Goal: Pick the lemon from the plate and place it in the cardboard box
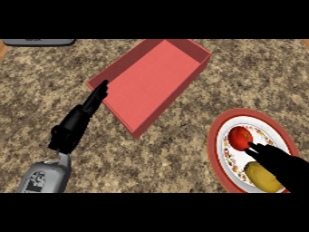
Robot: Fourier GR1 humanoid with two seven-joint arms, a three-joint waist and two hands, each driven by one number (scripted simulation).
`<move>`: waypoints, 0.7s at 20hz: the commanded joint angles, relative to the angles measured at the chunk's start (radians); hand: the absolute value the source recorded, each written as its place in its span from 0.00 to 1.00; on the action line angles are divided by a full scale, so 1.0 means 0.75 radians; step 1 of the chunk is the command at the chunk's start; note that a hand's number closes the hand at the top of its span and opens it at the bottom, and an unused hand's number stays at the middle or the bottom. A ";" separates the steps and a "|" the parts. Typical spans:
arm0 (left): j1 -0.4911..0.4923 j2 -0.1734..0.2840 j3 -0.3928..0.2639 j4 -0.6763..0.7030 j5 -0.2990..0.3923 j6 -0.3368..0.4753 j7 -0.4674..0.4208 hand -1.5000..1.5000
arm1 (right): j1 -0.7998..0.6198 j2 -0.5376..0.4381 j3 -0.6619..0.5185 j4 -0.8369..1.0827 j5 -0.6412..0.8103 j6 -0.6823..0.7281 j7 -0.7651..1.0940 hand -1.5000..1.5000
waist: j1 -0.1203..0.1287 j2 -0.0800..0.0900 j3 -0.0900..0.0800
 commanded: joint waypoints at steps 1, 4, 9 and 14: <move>-0.044 -0.031 0.006 -0.010 -0.016 0.004 0.057 0.50 | -0.016 0.027 0.005 0.160 0.080 -0.085 -0.081 0.00 | 0.000 0.001 0.001; 0.014 0.001 0.032 -0.017 -0.006 -0.049 -0.008 0.50 | -0.025 0.010 -0.026 0.093 0.063 0.008 -0.107 1.00 | 0.001 0.000 0.000; -0.015 -0.034 0.037 0.047 -0.025 -0.029 -0.039 0.50 | -0.036 0.021 0.001 0.273 0.176 -0.211 -0.248 1.00 | 0.001 0.001 0.001; -0.020 -0.021 0.021 0.035 -0.029 -0.052 -0.015 0.50 | -0.266 0.088 0.236 0.190 0.243 -0.220 -0.323 1.00 | 0.049 0.008 0.002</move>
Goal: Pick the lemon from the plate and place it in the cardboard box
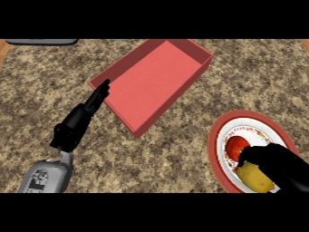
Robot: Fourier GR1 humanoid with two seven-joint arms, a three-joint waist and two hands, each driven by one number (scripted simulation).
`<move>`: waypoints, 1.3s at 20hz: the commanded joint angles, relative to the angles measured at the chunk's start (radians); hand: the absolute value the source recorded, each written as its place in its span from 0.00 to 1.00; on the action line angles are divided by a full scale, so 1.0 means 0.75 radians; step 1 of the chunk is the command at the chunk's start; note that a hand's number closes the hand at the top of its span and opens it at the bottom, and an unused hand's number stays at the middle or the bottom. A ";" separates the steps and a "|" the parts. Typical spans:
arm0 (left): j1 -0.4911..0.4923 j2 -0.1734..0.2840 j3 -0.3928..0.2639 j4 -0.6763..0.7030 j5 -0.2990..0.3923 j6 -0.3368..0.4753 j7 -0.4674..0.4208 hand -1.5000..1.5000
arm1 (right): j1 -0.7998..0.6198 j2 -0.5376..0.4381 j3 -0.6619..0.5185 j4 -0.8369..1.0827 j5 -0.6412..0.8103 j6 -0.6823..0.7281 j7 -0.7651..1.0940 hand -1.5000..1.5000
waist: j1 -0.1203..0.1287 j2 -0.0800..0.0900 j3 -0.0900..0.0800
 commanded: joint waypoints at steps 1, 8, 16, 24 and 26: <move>-0.021 -0.038 -0.045 0.016 -0.012 -0.004 0.002 0.50 | -0.206 0.072 0.229 0.032 0.063 -0.014 -0.110 1.00 | 0.054 0.020 0.015; -0.024 0.004 -0.003 -0.046 0.019 -0.034 0.058 0.50 | -0.528 0.266 0.324 0.289 0.102 -0.263 -0.323 1.00 | 0.029 0.015 0.016; 0.085 0.008 0.009 0.018 -0.031 -0.004 -0.104 0.50 | -0.532 0.264 0.147 -0.047 -0.105 -0.107 -0.365 1.00 | -0.021 0.007 0.014; 0.001 -0.017 0.023 -0.003 -0.028 0.012 0.017 0.50 | -0.614 0.276 -0.206 -0.402 -0.549 0.328 -0.232 1.00 | -0.028 0.006 0.014; 0.087 0.005 0.026 -0.102 0.026 -0.041 0.021 0.50 | -0.671 0.274 -0.326 -0.399 -0.654 0.389 -0.151 1.00 | -0.014 0.005 0.014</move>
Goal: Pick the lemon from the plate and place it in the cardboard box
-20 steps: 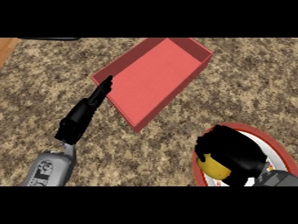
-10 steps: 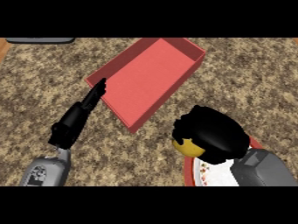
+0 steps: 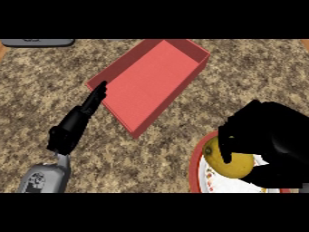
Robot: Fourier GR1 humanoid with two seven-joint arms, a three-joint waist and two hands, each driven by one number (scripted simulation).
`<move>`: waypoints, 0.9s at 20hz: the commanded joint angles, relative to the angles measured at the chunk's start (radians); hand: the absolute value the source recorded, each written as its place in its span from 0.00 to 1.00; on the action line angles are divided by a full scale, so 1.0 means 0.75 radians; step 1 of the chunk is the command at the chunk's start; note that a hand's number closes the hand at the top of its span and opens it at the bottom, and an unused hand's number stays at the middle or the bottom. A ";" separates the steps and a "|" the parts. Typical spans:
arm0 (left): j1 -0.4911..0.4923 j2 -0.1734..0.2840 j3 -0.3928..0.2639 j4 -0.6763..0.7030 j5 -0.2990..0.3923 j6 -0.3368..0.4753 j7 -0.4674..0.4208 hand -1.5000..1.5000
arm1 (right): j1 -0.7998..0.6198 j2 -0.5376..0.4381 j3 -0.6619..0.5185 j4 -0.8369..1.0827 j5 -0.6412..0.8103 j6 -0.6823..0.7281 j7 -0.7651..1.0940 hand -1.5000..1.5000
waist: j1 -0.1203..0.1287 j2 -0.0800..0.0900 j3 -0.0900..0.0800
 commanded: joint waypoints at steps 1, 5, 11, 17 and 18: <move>0.014 0.038 0.028 -0.021 0.010 -0.030 -0.023 0.50 | -0.096 0.045 -0.183 -0.071 -0.214 0.166 0.147 1.00 | 0.008 0.001 0.000; -0.011 0.012 0.022 -0.022 0.008 -0.022 0.027 0.50 | -0.227 0.146 -0.184 -0.096 -0.317 0.271 0.492 1.00 | 0.012 0.001 -0.001; 0.015 0.013 0.036 0.025 0.003 -0.036 -0.051 0.50 | -0.423 0.162 -0.196 0.071 -0.256 0.148 0.601 1.00 | 0.017 0.004 0.000; 0.041 -0.016 0.000 -0.042 -0.021 -0.022 -0.022 0.50 | -0.699 0.212 -0.193 0.368 -0.232 0.078 0.683 1.00 | 0.026 0.005 0.000; 0.032 -0.084 -0.074 0.023 -0.106 0.045 -0.050 0.50 | -0.725 0.191 -0.218 0.406 -0.252 0.092 0.668 1.00 | 0.021 0.006 0.000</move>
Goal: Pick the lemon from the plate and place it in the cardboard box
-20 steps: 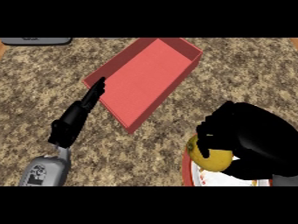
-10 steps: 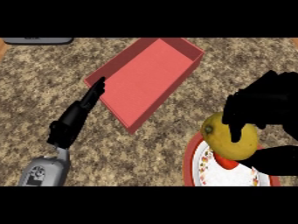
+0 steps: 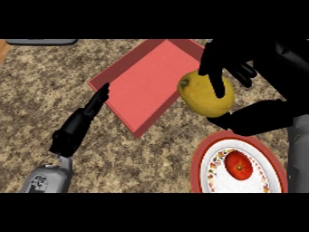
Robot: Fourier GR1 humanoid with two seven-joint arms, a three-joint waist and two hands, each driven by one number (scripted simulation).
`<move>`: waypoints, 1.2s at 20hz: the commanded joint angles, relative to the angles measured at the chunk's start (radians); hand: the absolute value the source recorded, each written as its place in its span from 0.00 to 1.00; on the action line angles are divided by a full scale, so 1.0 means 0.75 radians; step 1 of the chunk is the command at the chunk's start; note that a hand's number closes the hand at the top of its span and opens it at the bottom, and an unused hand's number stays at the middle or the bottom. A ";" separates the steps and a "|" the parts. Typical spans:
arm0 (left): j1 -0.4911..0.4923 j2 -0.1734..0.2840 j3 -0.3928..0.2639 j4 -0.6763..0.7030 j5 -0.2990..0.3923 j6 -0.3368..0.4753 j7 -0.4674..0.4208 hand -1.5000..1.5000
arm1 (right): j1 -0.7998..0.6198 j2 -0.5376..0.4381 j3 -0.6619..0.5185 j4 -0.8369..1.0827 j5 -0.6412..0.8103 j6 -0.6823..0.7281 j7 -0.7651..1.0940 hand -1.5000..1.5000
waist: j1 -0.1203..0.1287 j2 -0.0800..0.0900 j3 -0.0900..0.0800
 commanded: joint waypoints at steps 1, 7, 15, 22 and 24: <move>-0.002 -0.014 -0.013 -0.053 -0.009 0.006 0.057 0.50 | -0.108 0.037 0.055 0.250 0.082 -0.117 -0.048 1.00 | 0.009 0.003 0.000; -0.085 -0.047 0.004 0.091 -0.041 0.040 -0.005 0.50 | -0.273 0.059 0.012 0.438 0.068 -0.188 -0.023 1.00 | -0.002 0.002 0.000; -0.082 -0.038 0.016 0.057 -0.024 0.017 0.019 0.50 | -0.373 0.044 0.087 0.846 0.293 -0.474 -0.234 1.00 | 0.007 0.006 0.000; -0.049 0.003 0.039 0.002 0.003 -0.030 0.016 0.50 | -0.444 0.150 0.184 1.179 0.462 -0.707 -0.303 1.00 | 0.016 0.006 0.000; -0.093 -0.029 0.012 0.034 -0.028 -0.001 0.016 0.50 | -0.476 0.173 0.224 1.343 0.453 -0.859 -0.317 1.00 | 0.033 0.013 0.000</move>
